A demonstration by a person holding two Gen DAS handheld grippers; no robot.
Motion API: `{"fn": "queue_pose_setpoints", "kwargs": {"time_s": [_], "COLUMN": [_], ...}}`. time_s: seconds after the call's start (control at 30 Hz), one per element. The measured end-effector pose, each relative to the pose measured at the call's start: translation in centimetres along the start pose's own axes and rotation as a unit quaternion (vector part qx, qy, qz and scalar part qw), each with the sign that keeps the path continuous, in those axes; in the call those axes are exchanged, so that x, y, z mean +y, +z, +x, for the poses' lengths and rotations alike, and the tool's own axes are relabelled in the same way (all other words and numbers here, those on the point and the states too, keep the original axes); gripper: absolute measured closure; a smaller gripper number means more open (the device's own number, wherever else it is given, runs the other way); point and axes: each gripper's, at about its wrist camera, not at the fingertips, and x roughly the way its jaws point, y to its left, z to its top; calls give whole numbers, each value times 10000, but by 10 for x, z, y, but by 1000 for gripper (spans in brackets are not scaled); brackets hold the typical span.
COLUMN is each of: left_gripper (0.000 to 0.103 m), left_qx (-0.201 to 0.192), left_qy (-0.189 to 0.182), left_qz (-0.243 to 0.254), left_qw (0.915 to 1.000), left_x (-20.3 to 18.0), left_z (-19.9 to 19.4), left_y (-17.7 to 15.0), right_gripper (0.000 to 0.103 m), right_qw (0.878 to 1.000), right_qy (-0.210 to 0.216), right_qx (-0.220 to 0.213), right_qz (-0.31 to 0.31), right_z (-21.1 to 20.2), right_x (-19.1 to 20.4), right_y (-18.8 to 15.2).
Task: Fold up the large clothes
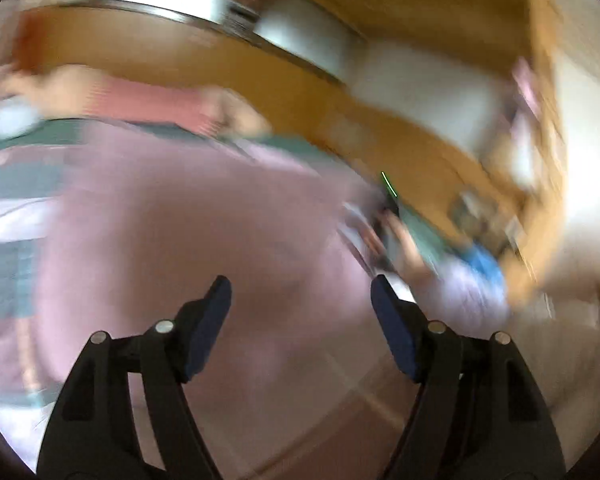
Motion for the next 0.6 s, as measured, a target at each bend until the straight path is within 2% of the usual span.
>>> {"fn": "queue_pose_setpoints", "kwargs": {"time_s": [0.07,0.1,0.2,0.23,0.27,0.3,0.33,0.4,0.43,0.5,0.6], "left_gripper": [30,30,30,30,30,32,35,42,44,46,46], "left_qx": [450,650,978,1020,1017,1017,1034,1167,1182,1097,888], "left_qy": [275,440,860,1006,1118,1201,1410,1725,1700,1534,1566], "left_qz": [477,521,218,4,-199,-324,-529,-897,-1113,-1468,-1583], "left_qw": [9975,9956,9912,9897,9883,9870,9832,9739,9720,9710,9708], "left_x": [-20,-21,5,20,36,47,65,93,106,123,132], "left_z": [31,45,77,85,92,96,102,113,115,114,113], "left_y": [-10,-14,-12,-9,-7,-6,-7,-9,-9,-6,-1], "right_gripper": [94,94,91,79,55,43,35,35,35,35,35], "right_qw": [9999,9998,9994,9987,9966,9939,9880,9692,9538,9208,8864], "right_qy": [-60,-100,-329,-445,-538,-609,-672,-815,-941,-1103,-1032], "right_qx": [-78,-18,52,83,85,42,-50,-133,-273,-819,-1495], "right_qz": [86,174,31,-240,-619,-919,-1391,-2319,-2839,-3650,-4258], "right_z": [-9,-9,-19,-23,-28,-32,-41,-55,-63,-85,-108], "right_x": [-8,-14,-8,4,22,36,55,82,96,113,136], "right_y": [5,5,-6,-13,-23,-35,-55,-94,-117,-156,-189]}}
